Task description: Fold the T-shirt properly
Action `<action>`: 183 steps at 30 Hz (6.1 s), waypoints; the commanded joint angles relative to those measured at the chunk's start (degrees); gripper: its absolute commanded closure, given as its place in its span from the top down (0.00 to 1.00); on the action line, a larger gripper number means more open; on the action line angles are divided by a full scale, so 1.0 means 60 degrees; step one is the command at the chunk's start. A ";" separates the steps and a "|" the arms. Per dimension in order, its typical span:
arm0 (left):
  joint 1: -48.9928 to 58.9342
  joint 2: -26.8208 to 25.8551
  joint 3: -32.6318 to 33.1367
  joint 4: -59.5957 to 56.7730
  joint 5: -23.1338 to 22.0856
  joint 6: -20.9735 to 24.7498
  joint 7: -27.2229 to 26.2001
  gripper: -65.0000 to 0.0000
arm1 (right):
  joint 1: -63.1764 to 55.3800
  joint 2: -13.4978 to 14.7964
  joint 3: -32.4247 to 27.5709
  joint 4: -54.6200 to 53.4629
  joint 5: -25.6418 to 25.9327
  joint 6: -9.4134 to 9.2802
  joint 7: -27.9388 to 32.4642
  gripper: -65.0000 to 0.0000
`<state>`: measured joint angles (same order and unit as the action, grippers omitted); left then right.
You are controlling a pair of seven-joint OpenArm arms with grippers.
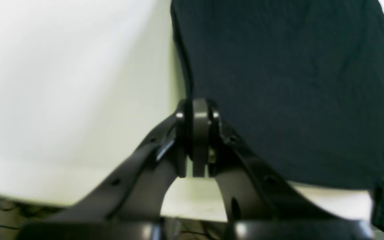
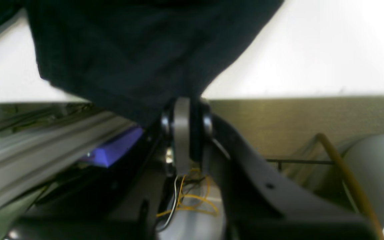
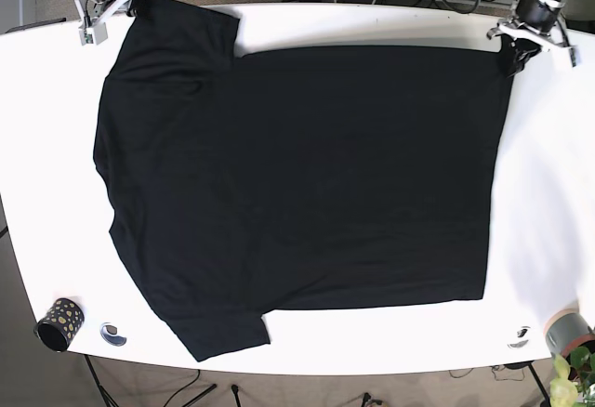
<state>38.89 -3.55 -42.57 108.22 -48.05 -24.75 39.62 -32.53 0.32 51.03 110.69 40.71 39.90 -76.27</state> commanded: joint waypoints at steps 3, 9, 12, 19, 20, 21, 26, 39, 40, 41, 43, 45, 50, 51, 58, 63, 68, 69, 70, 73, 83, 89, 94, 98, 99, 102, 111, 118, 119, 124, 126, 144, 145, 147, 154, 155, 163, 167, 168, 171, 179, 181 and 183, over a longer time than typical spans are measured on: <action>0.0089 -0.0119 -0.0840 0.0182 -0.0116 -0.0483 0.0555 0.00 | -0.0387 0.0072 0.0075 0.0254 0.0094 0.0017 0.0089 0.06; -0.0072 -0.0119 -0.1499 0.0226 -0.0116 -0.1127 0.1097 0.00 | -0.0636 -0.0368 0.0031 0.0870 0.0285 0.0017 0.0074 0.06; -0.0394 -0.0119 -0.1455 0.0226 -0.0116 -0.1201 0.1112 0.00 | -0.0578 -0.0368 0.0016 0.0855 0.0842 0.0017 0.0074 0.06; -0.1801 -0.0368 -0.0151 0.0256 -0.0101 -0.1171 0.1112 0.00 | 0.0228 -0.0382 0.0001 0.0855 0.2072 0.0017 0.0074 0.06; -0.1962 -0.0470 0.0054 0.0241 -0.0101 -0.1171 0.1126 0.00 | 0.0331 -0.0382 0.0001 0.0855 0.2175 0.0017 0.0074 0.06; -0.2182 -0.0602 0.0420 0.0226 -0.0013 -0.1171 0.1141 0.00 | 0.0521 -0.0382 0.0001 0.0840 0.2248 0.0017 0.0074 0.06; -0.3120 -0.0778 0.1431 0.0197 0.0617 -0.1215 0.1229 0.00 | 0.1400 -0.0353 0.0001 0.0826 0.2321 0.0017 0.0060 0.06; -0.4541 -0.0778 0.1842 0.0109 0.1921 -0.1230 0.1258 0.00 | 0.3217 0.0292 -0.0848 0.0445 0.1560 0.0017 0.0045 0.07; -0.4541 -0.0778 0.1842 0.0109 0.1965 -0.1230 0.1258 0.00 | 0.3159 0.0321 -0.0848 0.0445 0.1560 0.0017 0.0045 0.07; -0.4541 -0.0778 0.1842 0.0109 0.2038 -0.1230 0.1258 0.00 | 0.3085 0.0321 -0.0848 0.0445 0.1545 0.0017 0.0045 0.08; -0.4512 -0.0749 0.1842 0.0109 0.2243 -0.1230 0.1258 0.00 | 0.2895 0.0365 -0.0790 0.0459 0.1545 0.0017 0.0045 0.18; -0.4321 -0.0719 0.1842 0.0109 0.2375 -0.1230 0.1258 0.00 | 0.2529 0.0497 -0.0761 0.0459 0.1545 0.0017 0.0045 0.34; -0.4219 -0.0719 0.1827 -0.0023 0.2434 -0.1230 0.1258 0.00 | 0.1679 0.0453 -0.0321 0.0459 0.1560 0.0017 0.0074 0.62; -0.4219 -0.0719 0.1842 -0.0096 0.2404 -0.1230 0.1258 0.00 | 0.1532 0.0350 -0.0160 0.0445 0.1545 0.0017 0.0074 0.63; -0.4219 -0.0734 0.1827 -0.0477 0.2419 -0.1230 0.1258 0.00 | 0.1078 0.0262 0.0485 0.0298 0.1442 0.0017 0.0074 0.64; -0.4219 -0.0719 0.1842 -0.0492 0.2434 -0.1230 0.1258 0.00 | 0.1181 0.0526 0.0485 -0.0420 0.0856 0.0017 0.0074 0.64; -0.4219 -0.0719 0.1842 -0.0506 0.2434 -0.1230 0.1258 0.00 | 0.1430 0.0672 0.0499 -0.1299 0.0490 0.0017 0.0089 0.64; -0.4219 -0.0719 0.1842 -0.0506 0.2434 -0.1230 0.1258 0.00 | 0.1444 0.0702 0.0499 -0.1387 0.0461 0.0017 0.0089 0.64; -0.4219 -0.0719 0.1856 -0.0506 0.2434 -0.1230 0.1258 0.00 | 0.1503 0.0702 0.0499 -0.1460 0.0446 0.0017 0.0089 0.64; -0.4219 -0.0719 0.1856 -0.0506 0.2434 -0.1230 0.1258 0.00 | 0.1576 0.0702 0.0499 -0.1519 0.0256 0.0017 0.0089 0.64; -0.4219 -0.0763 0.1856 -0.0506 0.2434 -0.1230 0.1258 0.00 | 0.1620 0.0599 0.0485 -0.1519 -0.0668 0.0017 0.0221 0.64; -0.4219 -0.0763 0.1856 -0.0858 0.2390 -0.1244 0.1258 0.00 | 0.1503 0.0394 0.0426 -0.1607 -0.0726 0.0017 0.0499 0.64; -0.4219 -0.0778 0.1856 -0.0931 0.2390 -0.1244 0.1258 0.00 | 0.1225 0.0204 0.0060 -0.1621 -0.0624 0.0017 0.0485 0.64; -0.4219 -0.0778 0.1842 -0.0931 0.2404 -0.1244 0.1258 0.00 | 0.0888 -0.0075 -0.0482 -0.1299 -0.0404 0.0017 0.0485 0.63; -0.4219 -0.0778 0.1842 -0.0931 0.2419 -0.1244 0.1258 0.00 | 0.0844 -0.0119 -0.0555 -0.1226 -0.0316 0.0017 0.0485 0.63; -0.4219 -0.0778 0.1842 -0.0931 0.2419 -0.1244 0.1258 0.00 | 0.0712 -0.0251 -0.0848 -0.1050 -0.0081 0.0017 0.0485 0.63; -0.4219 -0.0793 0.1798 -0.0917 0.2390 -0.1244 0.1258 0.00 | 0.0785 -0.0251 -0.0980 -0.1094 -0.0038 0.0017 0.0528 0.46; -0.4219 -0.0778 0.1783 -0.0917 0.2360 -0.1244 0.1258 0.00 | 0.0975 -0.0251 -0.0995 -0.1050 -0.0038 0.0017 0.0543 0.00; -0.4219 -0.0778 0.1768 -0.0902 0.2360 -0.1259 0.1258 0.00 | 0.0975 -0.0251 -0.0995 -0.1050 -0.0038 0.0017 0.0543 0.00; -0.4204 -0.0705 0.1256 -0.0843 0.1935 -0.1259 0.1258 0.00 | 0.0888 -0.0236 -0.0966 -0.1035 0.0021 0.0017 0.0514 0.00; -0.4072 -0.0705 0.1065 -0.0858 0.1598 -0.1244 0.1390 0.00 | 0.0756 -0.0221 -0.0951 -0.0918 0.0021 0.0017 0.0499 0.00; -0.2299 -0.0778 -0.0371 0.0197 -0.0380 -0.1845 0.2093 0.00 | 0.0858 -0.0177 -0.0336 0.0752 0.1047 0.0017 -0.0014 0.00; -0.2241 -0.0778 -0.0488 0.0197 -0.0380 -0.2036 0.2093 0.00 | 0.1034 -0.0133 -0.0321 0.0752 0.1003 0.0017 -0.0014 0.00; -0.2211 -0.0778 -0.0737 0.0197 -0.0350 -0.2285 0.2093 0.00 | 0.1239 0.0013 -0.0365 0.0738 0.1017 0.0017 -0.0014 0.00; -0.2226 -0.1056 -0.1587 0.0153 -0.0336 -0.2541 0.2093 0.00 | 0.2514 0.0335 -0.0585 0.0401 0.0724 0.0017 -0.0014 0.00; -0.2255 -0.1159 -0.1587 0.0124 -0.0336 -0.2541 0.2093 0.00 | 0.2748 0.0394 -0.0775 0.0401 0.0534 0.0017 -0.0014 0.00; -0.3720 -0.1437 -0.1514 0.0094 -0.0306 -0.2534 0.2093 0.00 | 0.4228 0.0423 -0.1786 -0.0171 -0.0506 0.0017 0.0016 0.00; -0.4570 -0.1452 -0.0972 -0.0316 0.0397 -0.2519 0.2093 0.00 | 0.5137 0.0585 -0.1991 -0.1240 -0.0946 0.0017 0.0030 0.00; -0.4893 -0.1452 -0.0884 -0.0536 0.0690 -0.2519 0.2093 0.00 | 0.5430 0.0585 -0.1991 -0.1592 -0.1034 0.0017 0.0030 0.00; -0.5596 -0.1452 -0.0766 -0.1136 0.1261 -0.2541 0.2093 0.00 | 0.6074 0.0643 -0.1991 -0.2412 -0.1151 0.0017 0.0030 0.00; -0.7193 -0.1467 -0.0635 -0.3041 0.2258 -0.2541 0.2093 0.00 | 0.7437 0.1229 -0.1991 -0.4156 -0.1385 0.0017 0.0426 0.00; -0.7618 -0.1467 -0.0635 -0.3510 0.2478 -0.2541 0.2093 0.00 | 0.7774 0.1420 -0.2006 -0.4771 -0.1385 0.0017 0.0587 0.00; -0.7896 -0.1496 -0.0635 -0.3847 0.2609 -0.2541 0.2093 0.00 | 0.8008 0.1522 -0.2006 -0.5270 -0.1371 0.0017 0.0690 0.00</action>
<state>-6.76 -11.20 -46.17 85.78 -32.03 -39.92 53.93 13.63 8.21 38.96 80.44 31.68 39.88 -73.47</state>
